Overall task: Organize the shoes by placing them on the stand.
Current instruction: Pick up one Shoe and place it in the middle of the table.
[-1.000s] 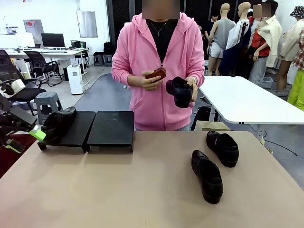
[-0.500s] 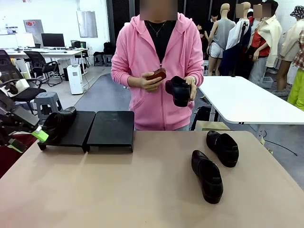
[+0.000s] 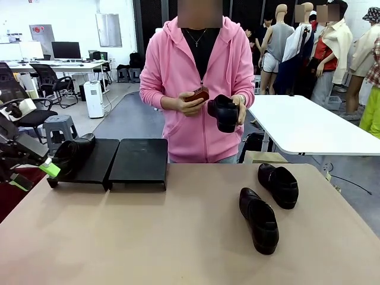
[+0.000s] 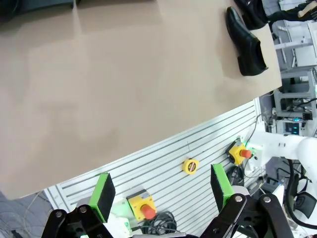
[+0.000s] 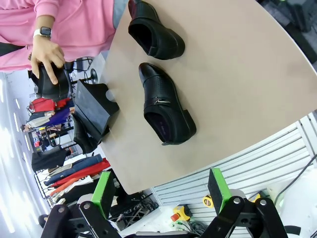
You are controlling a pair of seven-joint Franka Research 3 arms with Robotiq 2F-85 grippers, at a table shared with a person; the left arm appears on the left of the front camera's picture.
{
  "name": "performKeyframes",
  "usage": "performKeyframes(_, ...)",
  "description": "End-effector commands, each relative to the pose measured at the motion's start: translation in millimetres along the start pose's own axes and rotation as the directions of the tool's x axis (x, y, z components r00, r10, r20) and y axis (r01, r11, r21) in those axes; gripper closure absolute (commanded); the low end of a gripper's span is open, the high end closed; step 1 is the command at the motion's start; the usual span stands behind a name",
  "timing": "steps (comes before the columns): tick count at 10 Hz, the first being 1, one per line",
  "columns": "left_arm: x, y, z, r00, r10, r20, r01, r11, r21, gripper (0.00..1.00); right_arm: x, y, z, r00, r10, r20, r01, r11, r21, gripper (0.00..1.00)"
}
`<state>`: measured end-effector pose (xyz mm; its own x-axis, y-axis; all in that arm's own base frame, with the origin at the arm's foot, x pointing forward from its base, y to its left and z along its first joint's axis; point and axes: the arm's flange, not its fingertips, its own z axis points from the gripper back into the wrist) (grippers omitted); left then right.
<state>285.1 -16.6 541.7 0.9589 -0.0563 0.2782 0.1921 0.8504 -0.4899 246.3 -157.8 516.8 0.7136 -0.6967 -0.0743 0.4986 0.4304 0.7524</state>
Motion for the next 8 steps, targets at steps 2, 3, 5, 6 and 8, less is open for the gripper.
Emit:
performKeyframes(2,-1.5,2.4,2.3,1.0,-0.015,-0.004,0.015,1.0,-0.005,0.0,-0.6,3.5,2.5,1.0,-0.017,-0.002,0.017,1.0,0.019,0.0)
performKeyframes(3,-1.5,2.4,2.3,1.0,-0.015,-0.004,0.015,1.0,-0.005,0.0,0.0,0.0,0.0,1.0,0.0,0.0,0.0,1.0,0.0,0.0)
performKeyframes(5,-1.5,2.4,2.3,1.0,-0.015,-0.004,0.015,1.0,-0.005,0.0,-29.5,69.8,-67.6,0.981,0.174,0.087,-0.141,0.944,-0.3,0.0)
performKeyframes(6,-1.5,2.4,2.3,1.0,-0.015,-0.004,0.015,1.0,-0.005,0.0,-38.8,99.1,-96.1,0.964,0.243,0.11,-0.184,0.904,-0.386,0.0)
performKeyframes(8,-1.5,2.4,2.3,1.0,-0.015,-0.004,0.015,1.0,-0.005,0.0,-32.5,124.8,-111.4,0.93,0.323,0.177,-0.222,0.874,-0.432,0.0)
